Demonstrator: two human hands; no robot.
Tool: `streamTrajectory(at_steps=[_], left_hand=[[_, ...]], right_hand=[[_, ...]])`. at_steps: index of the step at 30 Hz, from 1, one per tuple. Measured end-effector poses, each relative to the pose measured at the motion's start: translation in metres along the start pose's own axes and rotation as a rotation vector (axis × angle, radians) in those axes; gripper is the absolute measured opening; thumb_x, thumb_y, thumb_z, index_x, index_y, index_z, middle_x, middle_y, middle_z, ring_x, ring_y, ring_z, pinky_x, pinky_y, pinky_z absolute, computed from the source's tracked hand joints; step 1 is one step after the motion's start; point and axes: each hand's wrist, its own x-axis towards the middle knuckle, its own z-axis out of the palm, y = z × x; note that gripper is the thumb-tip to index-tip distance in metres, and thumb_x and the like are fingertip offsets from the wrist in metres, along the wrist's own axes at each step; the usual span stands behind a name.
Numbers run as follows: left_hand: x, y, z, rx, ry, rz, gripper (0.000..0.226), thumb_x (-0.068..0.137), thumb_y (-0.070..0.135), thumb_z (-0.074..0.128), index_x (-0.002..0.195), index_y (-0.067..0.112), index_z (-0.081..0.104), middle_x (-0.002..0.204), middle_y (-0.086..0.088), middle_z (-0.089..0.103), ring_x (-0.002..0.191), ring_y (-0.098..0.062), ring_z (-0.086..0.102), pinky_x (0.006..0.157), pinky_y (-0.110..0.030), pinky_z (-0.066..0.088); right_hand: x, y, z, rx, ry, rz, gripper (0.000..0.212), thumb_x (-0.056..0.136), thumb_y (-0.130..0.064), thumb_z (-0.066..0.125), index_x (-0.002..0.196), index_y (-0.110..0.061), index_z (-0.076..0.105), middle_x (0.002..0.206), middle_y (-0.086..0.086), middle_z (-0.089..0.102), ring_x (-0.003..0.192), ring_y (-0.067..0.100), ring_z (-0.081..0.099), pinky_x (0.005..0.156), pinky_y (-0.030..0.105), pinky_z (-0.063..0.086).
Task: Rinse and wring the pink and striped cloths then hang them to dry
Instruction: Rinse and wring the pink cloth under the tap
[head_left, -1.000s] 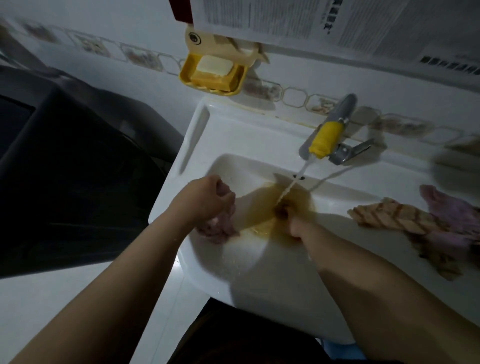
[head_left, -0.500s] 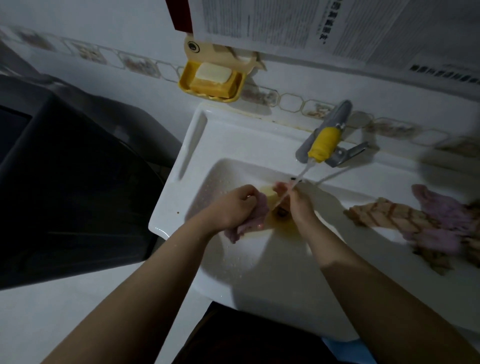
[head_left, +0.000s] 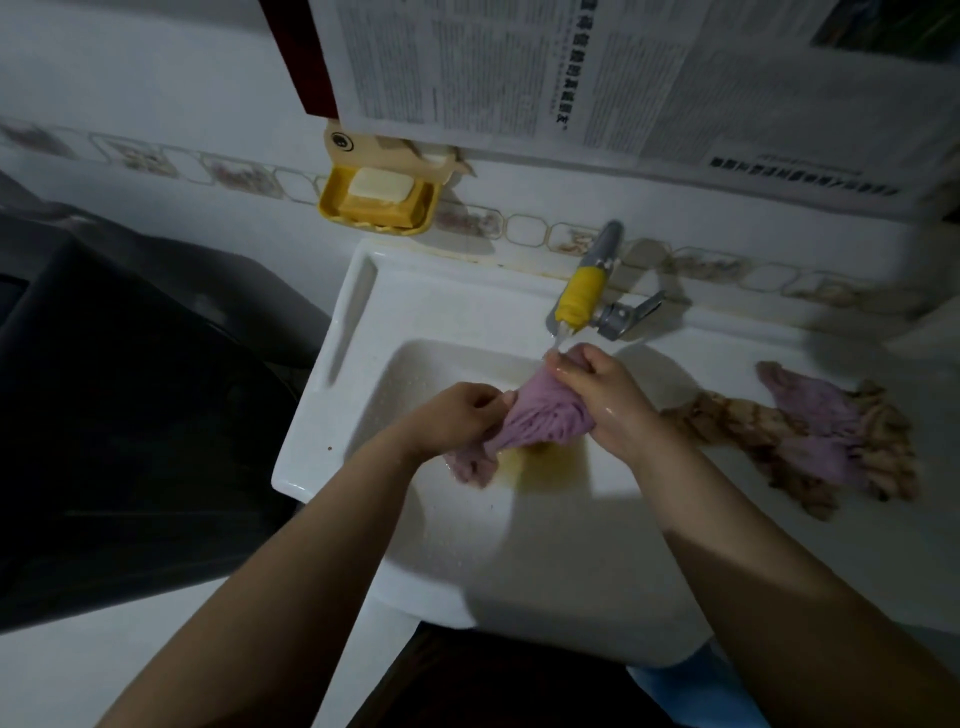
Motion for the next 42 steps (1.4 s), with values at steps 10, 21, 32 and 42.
streamTrajectory(at_steps=[10,21,32,42], left_hand=[[0.009,-0.002,0.0,-0.808,0.283,0.067,0.019,0.092,0.016,0.051,0.077,0.012,0.061,0.075,-0.01,0.058,0.073,-0.023,0.052,0.064,-0.029,0.044],[0.018,0.061,0.032,-0.947,0.424,-0.134,0.028,0.099,0.021,0.048,0.09,-0.003,0.06,0.067,-0.015,0.06,0.055,-0.02,0.061,0.045,-0.02,0.049],[0.029,0.072,0.051,-0.914,0.347,-0.302,0.052,0.097,0.046,0.048,0.091,-0.003,0.064,0.076,-0.018,0.063,0.048,-0.024,0.056,0.044,-0.027,0.047],[0.019,0.062,0.053,-0.851,0.206,-0.177,0.058,0.097,0.052,0.043,0.079,0.002,0.067,0.075,-0.021,0.067,0.06,-0.031,0.064,0.059,-0.036,0.054]], right_hand=[[-0.007,-0.021,-0.015,-0.367,-0.078,0.047,0.008,0.085,-0.02,0.068,0.09,-0.014,0.066,0.079,0.0,0.07,0.072,0.012,0.066,0.061,0.018,0.05],[-0.017,-0.016,0.026,-0.591,0.057,-0.193,0.03,0.093,-0.041,0.053,0.072,-0.02,0.055,0.074,0.0,0.062,0.072,0.014,0.059,0.071,0.029,0.045],[0.006,-0.023,0.028,-0.752,0.336,-0.194,0.038,0.099,-0.034,0.039,0.092,-0.006,0.064,0.095,0.022,0.067,0.091,0.035,0.063,0.08,0.039,0.049],[0.009,-0.02,0.009,-0.739,0.292,-0.214,0.035,0.096,-0.04,0.042,0.075,-0.016,0.057,0.086,0.016,0.067,0.084,0.034,0.063,0.076,0.04,0.05]])
